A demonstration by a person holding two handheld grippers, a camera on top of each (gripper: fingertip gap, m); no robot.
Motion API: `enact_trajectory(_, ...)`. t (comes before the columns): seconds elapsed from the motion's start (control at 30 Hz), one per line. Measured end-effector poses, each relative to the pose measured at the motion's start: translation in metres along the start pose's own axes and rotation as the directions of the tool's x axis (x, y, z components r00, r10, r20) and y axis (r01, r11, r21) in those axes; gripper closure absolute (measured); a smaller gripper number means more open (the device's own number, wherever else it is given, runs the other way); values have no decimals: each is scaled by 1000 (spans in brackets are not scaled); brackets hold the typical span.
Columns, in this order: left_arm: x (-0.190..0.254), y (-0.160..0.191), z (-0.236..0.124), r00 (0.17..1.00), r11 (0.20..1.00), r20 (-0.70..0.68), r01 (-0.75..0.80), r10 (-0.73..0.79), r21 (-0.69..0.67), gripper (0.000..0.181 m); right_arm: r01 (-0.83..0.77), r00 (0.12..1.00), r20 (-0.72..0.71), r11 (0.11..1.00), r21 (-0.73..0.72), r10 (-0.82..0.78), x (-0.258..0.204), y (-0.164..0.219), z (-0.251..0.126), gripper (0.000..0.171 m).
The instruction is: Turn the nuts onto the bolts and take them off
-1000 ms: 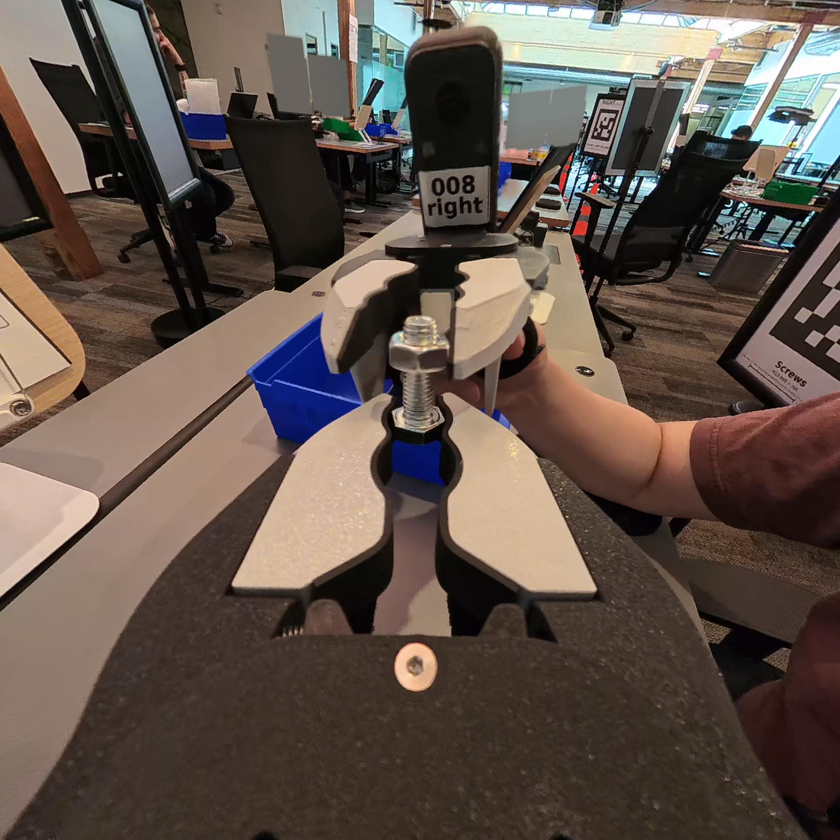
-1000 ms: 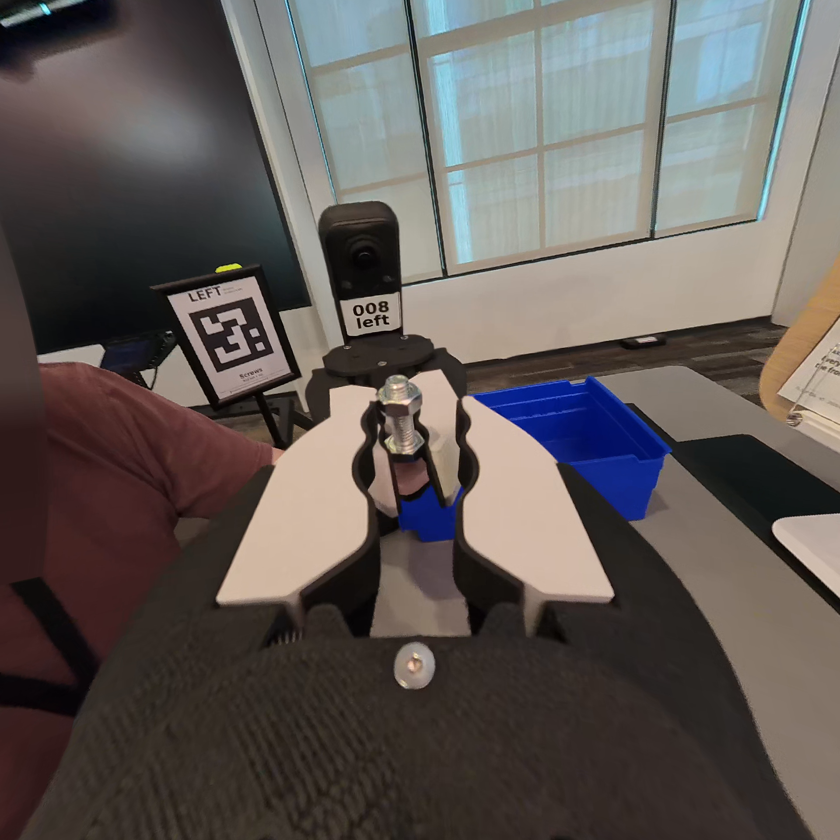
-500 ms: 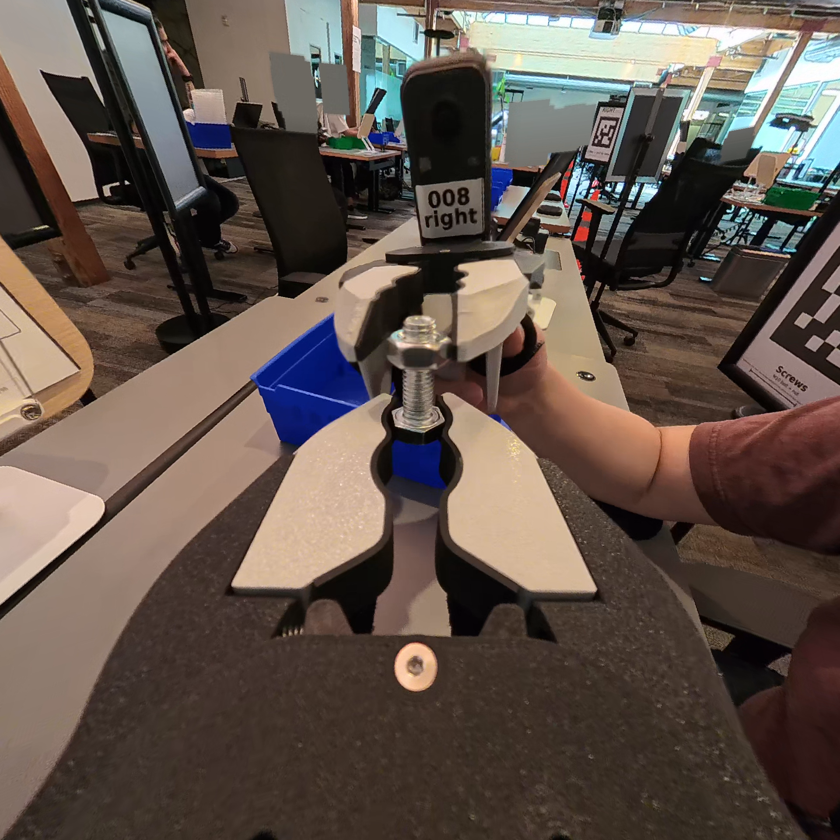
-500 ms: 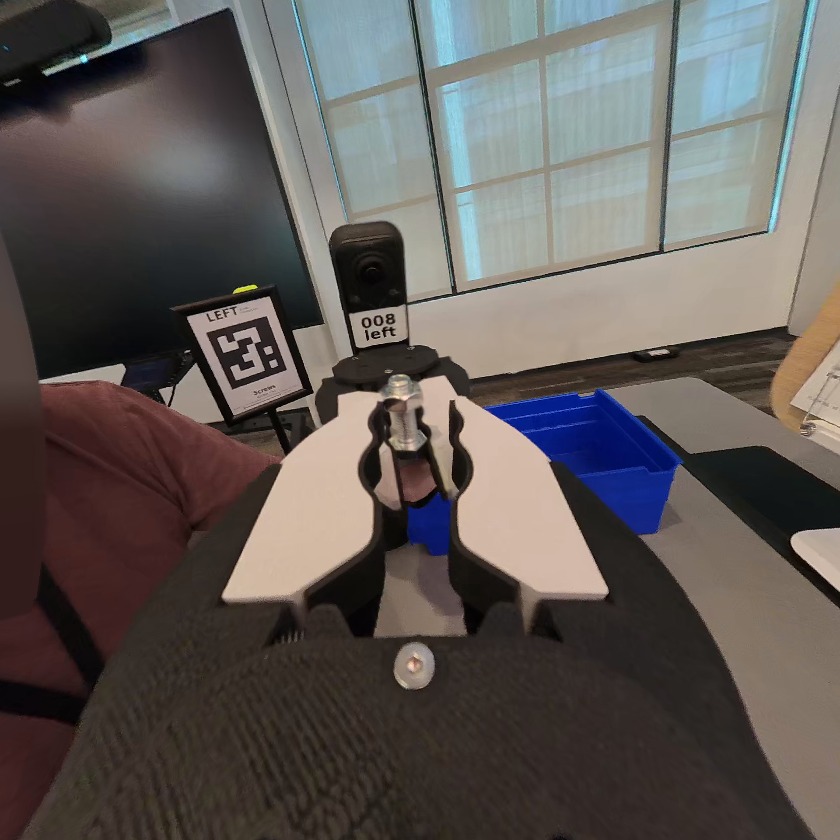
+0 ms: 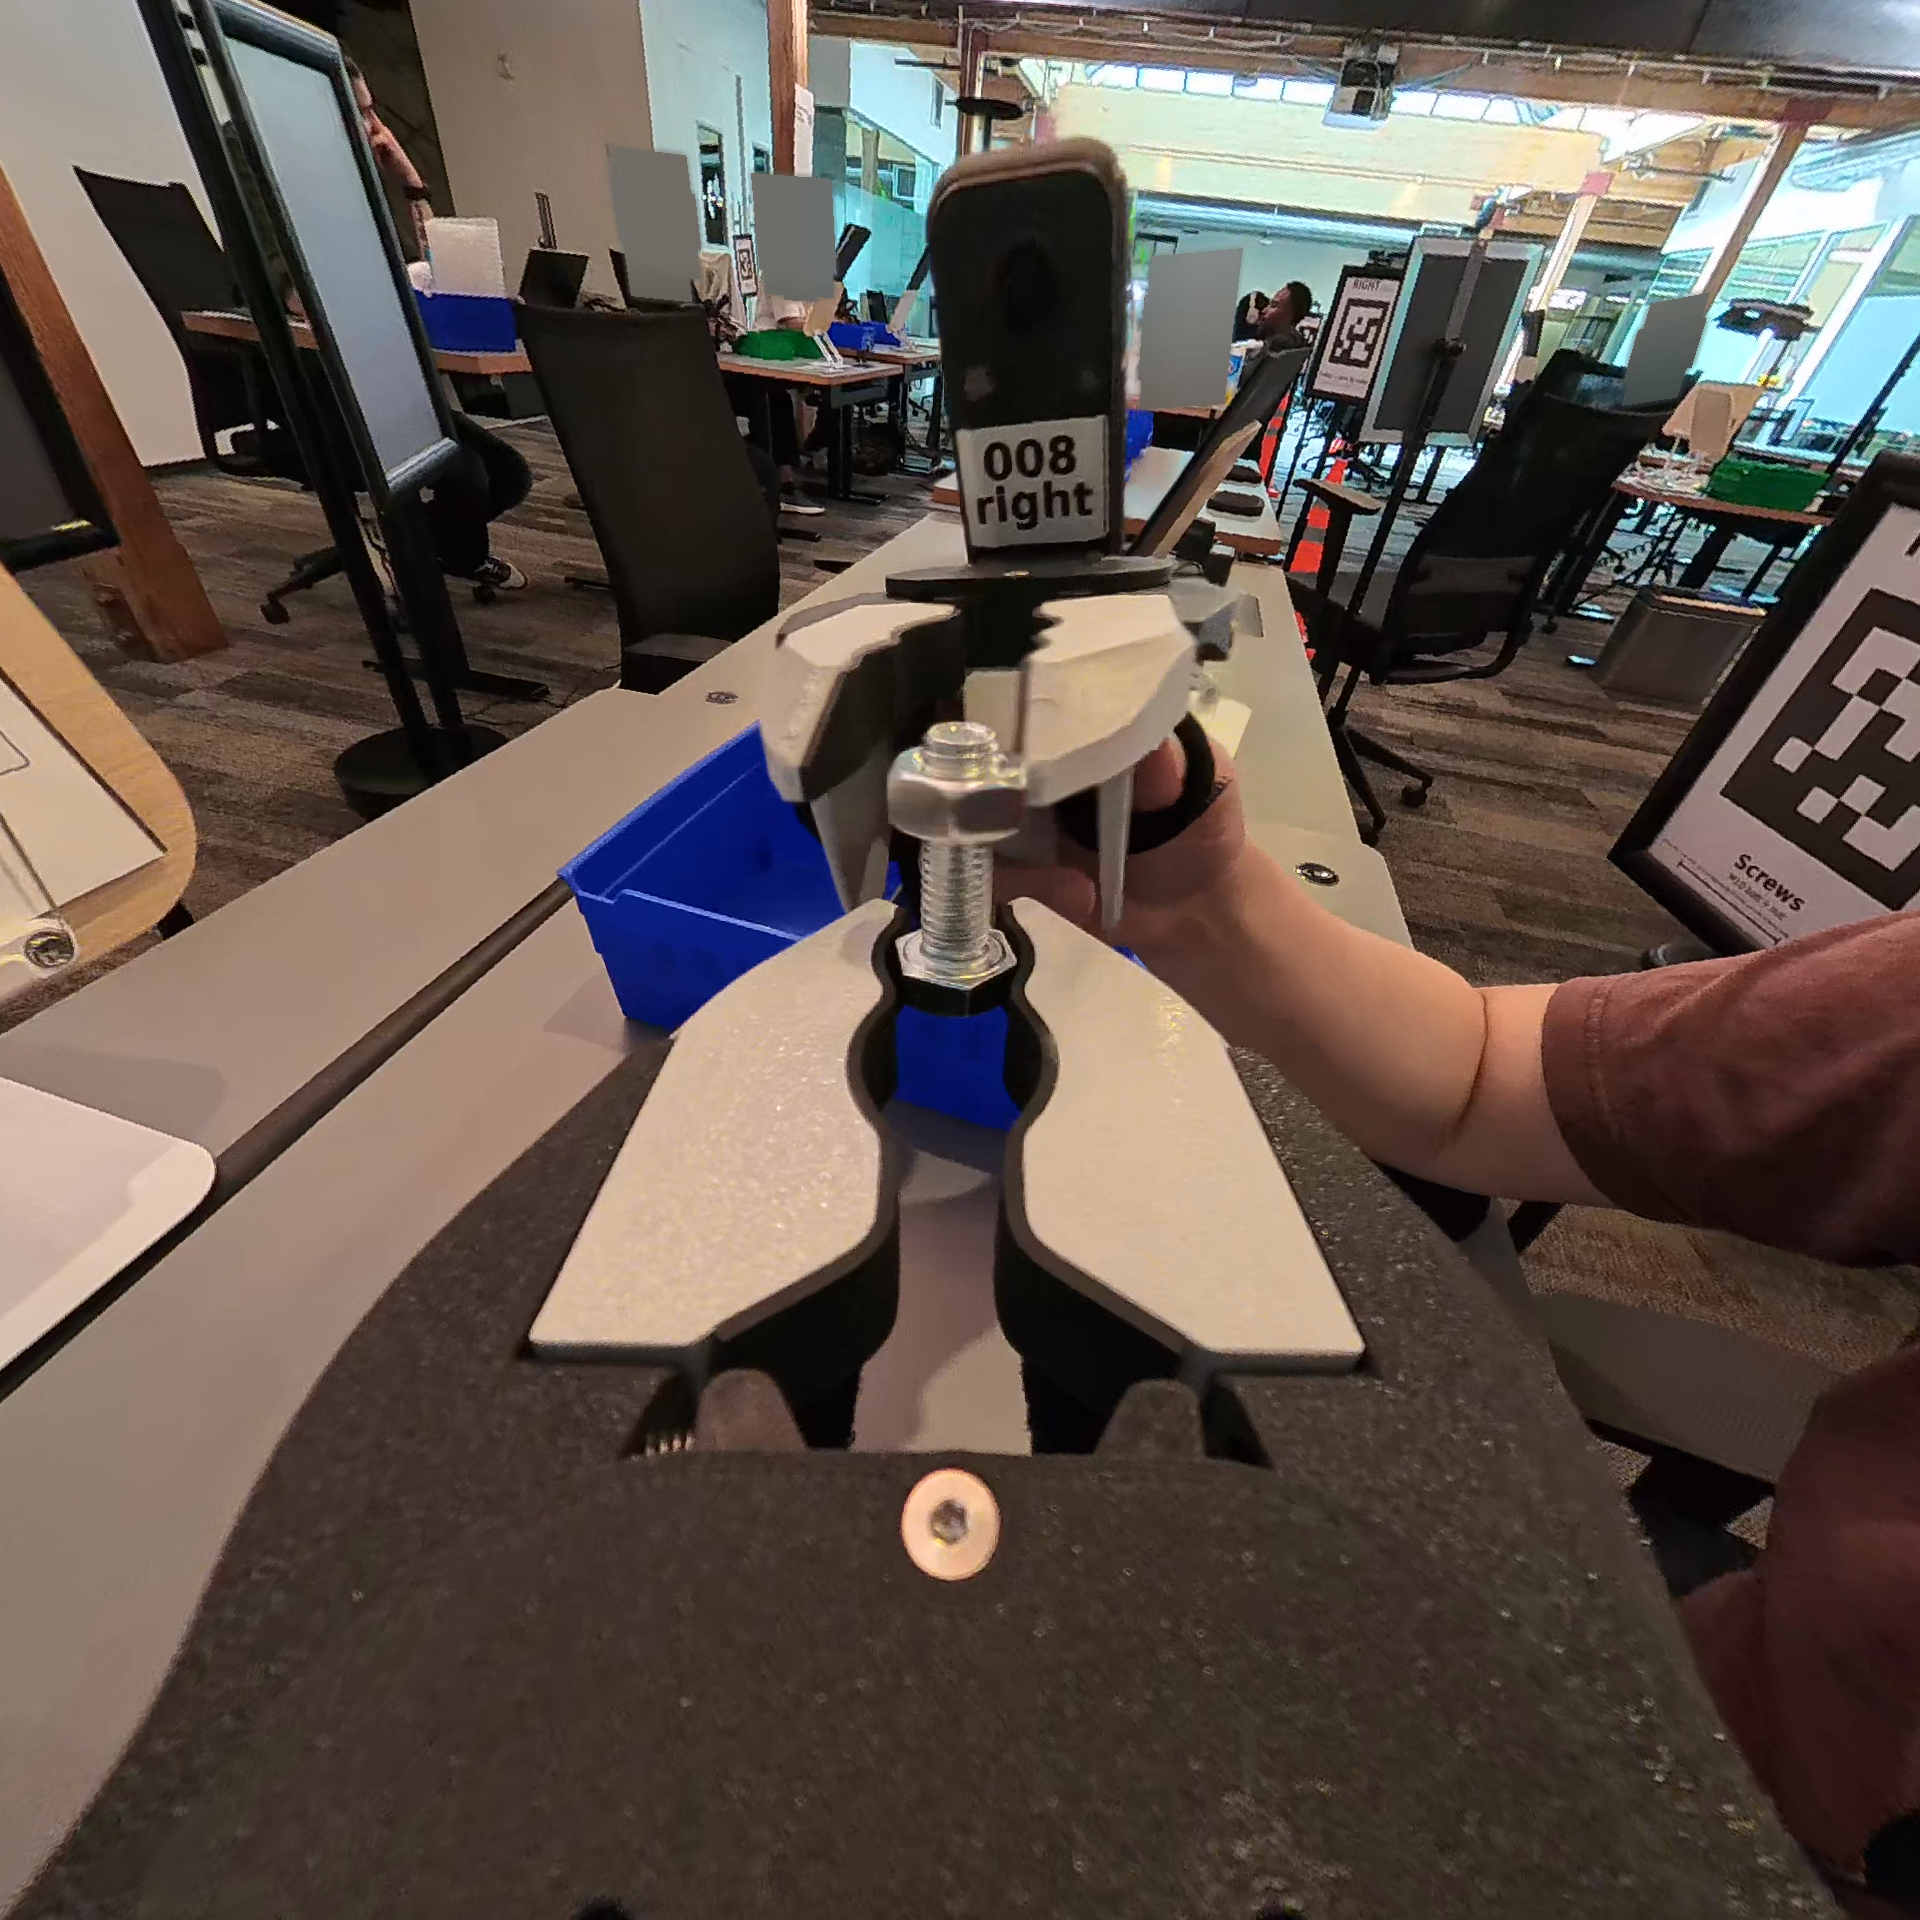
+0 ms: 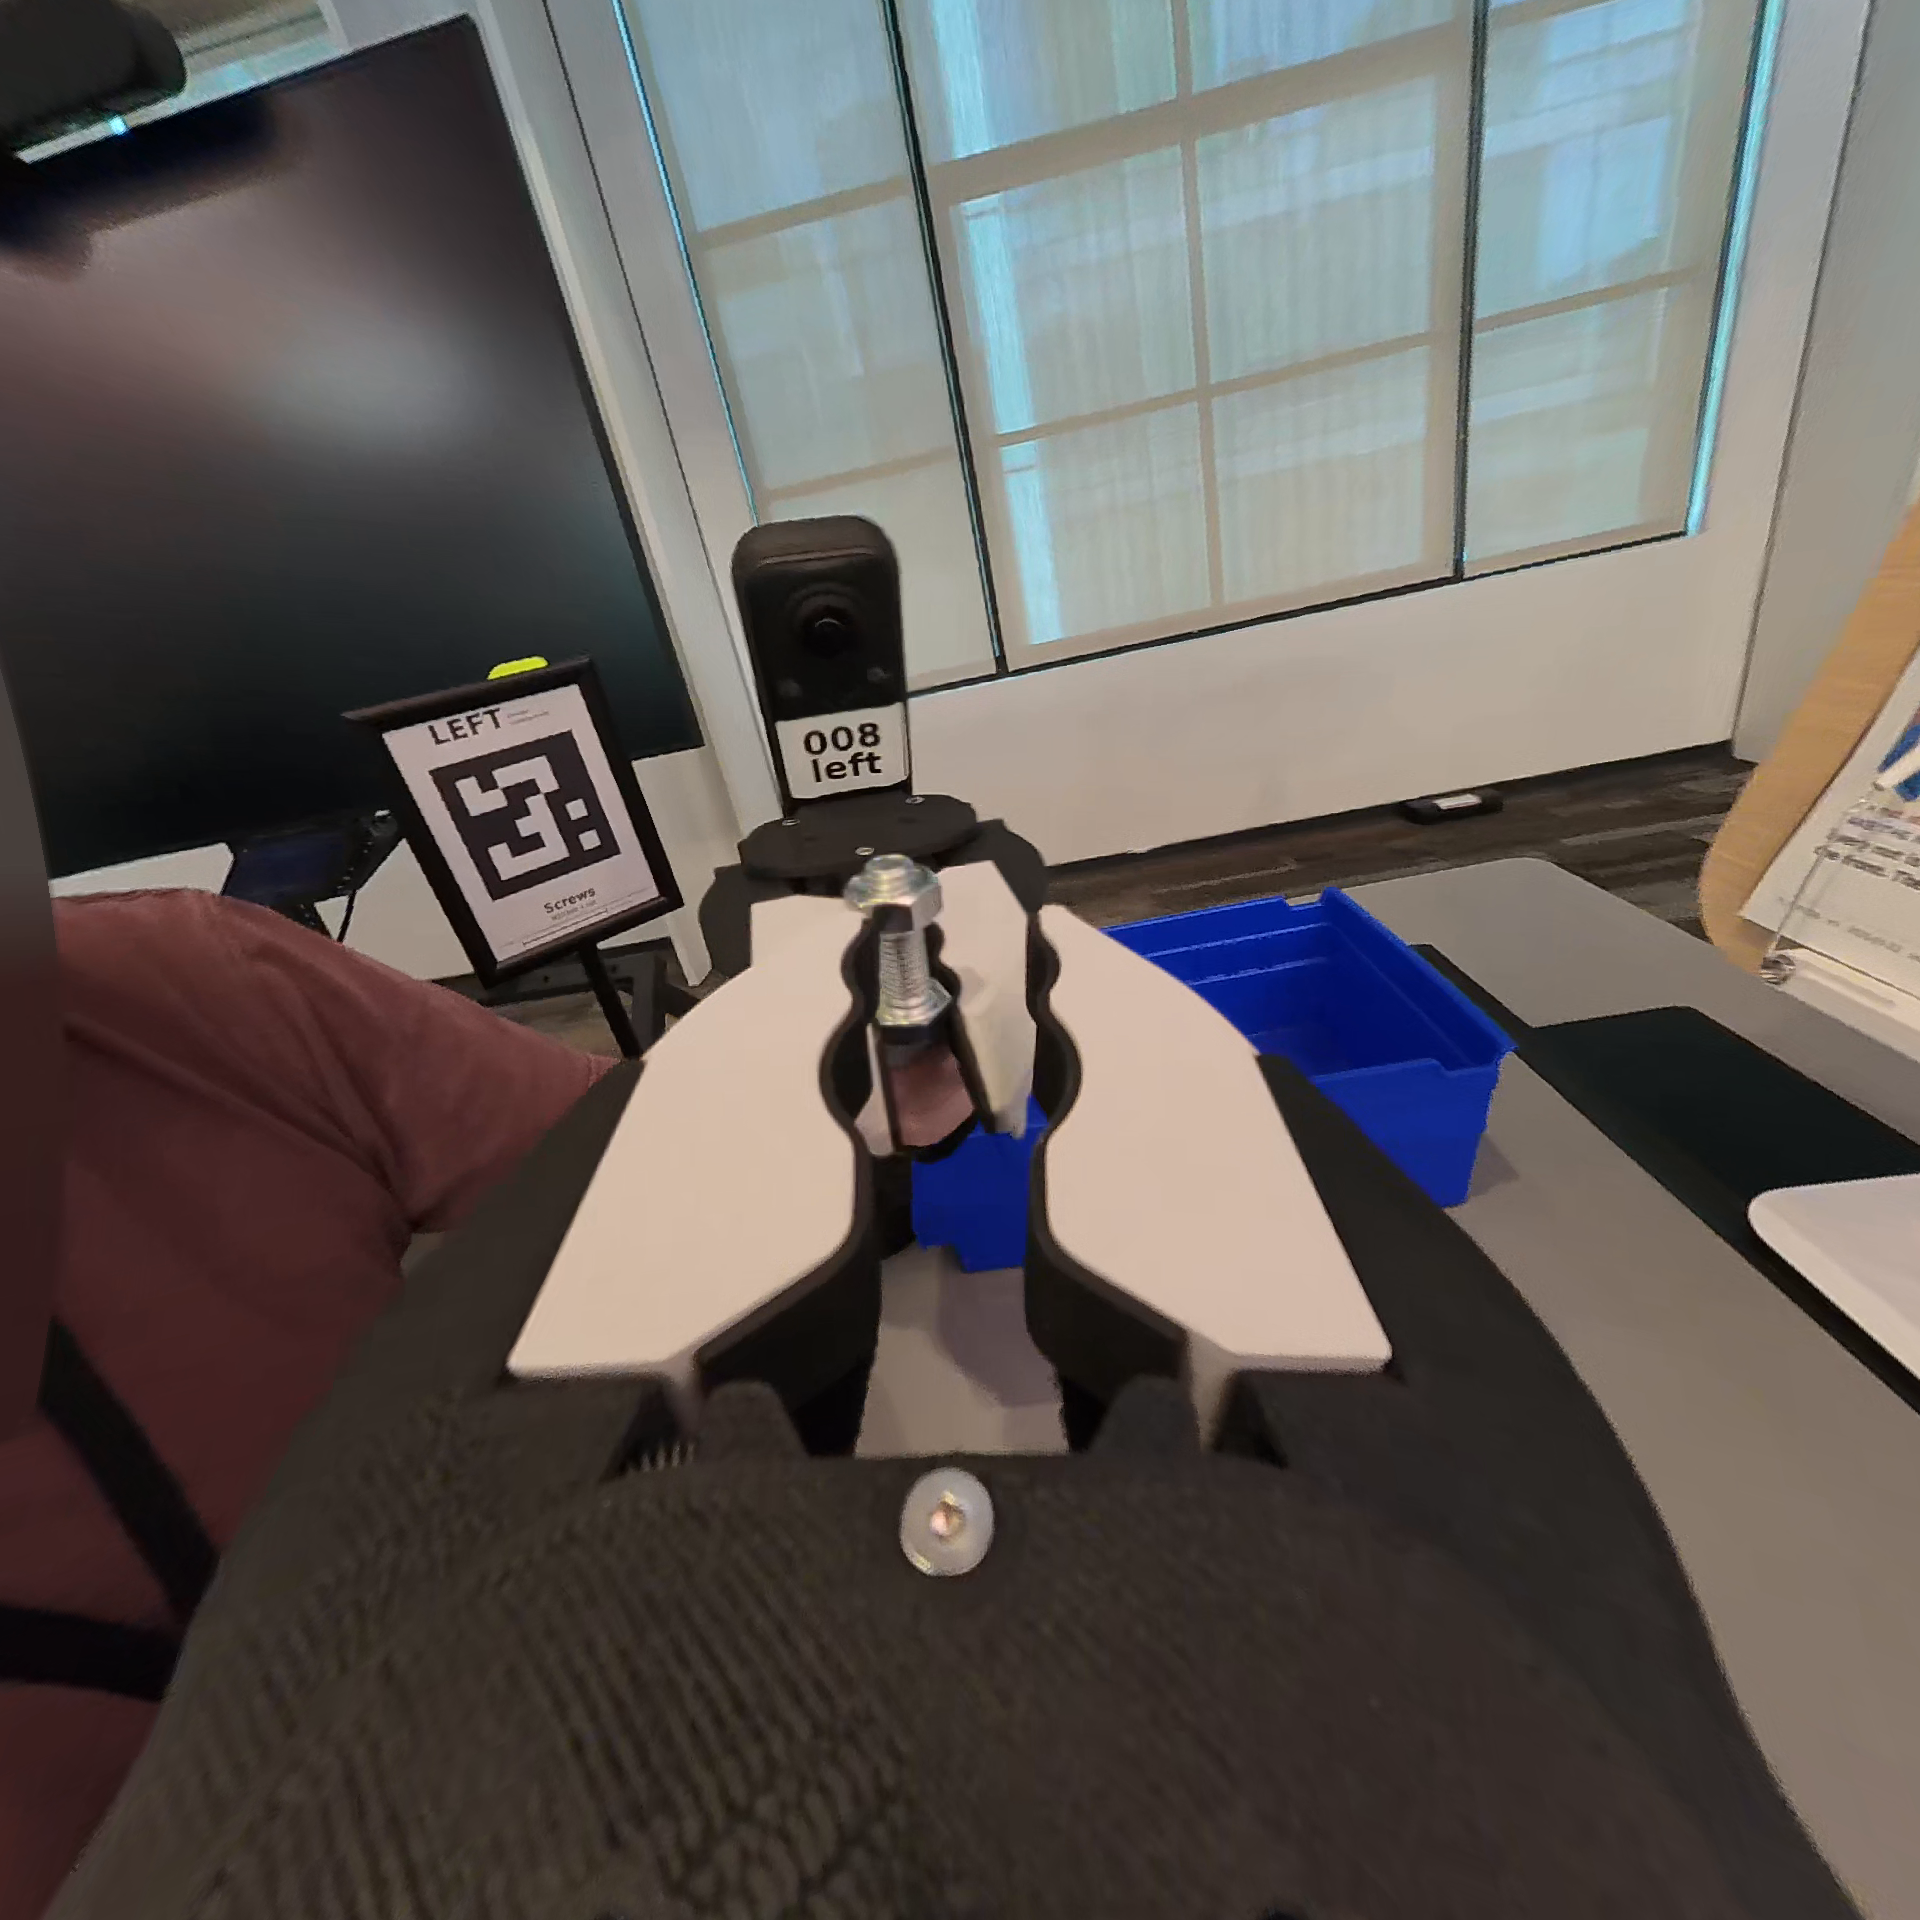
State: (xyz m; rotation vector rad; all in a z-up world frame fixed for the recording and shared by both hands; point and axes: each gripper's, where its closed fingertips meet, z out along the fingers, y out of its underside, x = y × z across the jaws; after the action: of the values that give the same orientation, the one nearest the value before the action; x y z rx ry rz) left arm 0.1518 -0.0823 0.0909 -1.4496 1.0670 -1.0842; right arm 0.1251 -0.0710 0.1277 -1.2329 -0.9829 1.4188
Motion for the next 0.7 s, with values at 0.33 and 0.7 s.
enact_trajectory(0.33,6,0,2,1000,1000,-18,-5,4,-5,166,36,999,13,999,-15,-36,-11,2,9,140)
enact_trajectory(0.7,7,-2,0,1000,1000,-17,-8,8,-2,166,50,999,20,999,-16,-50,-17,0,10,140)
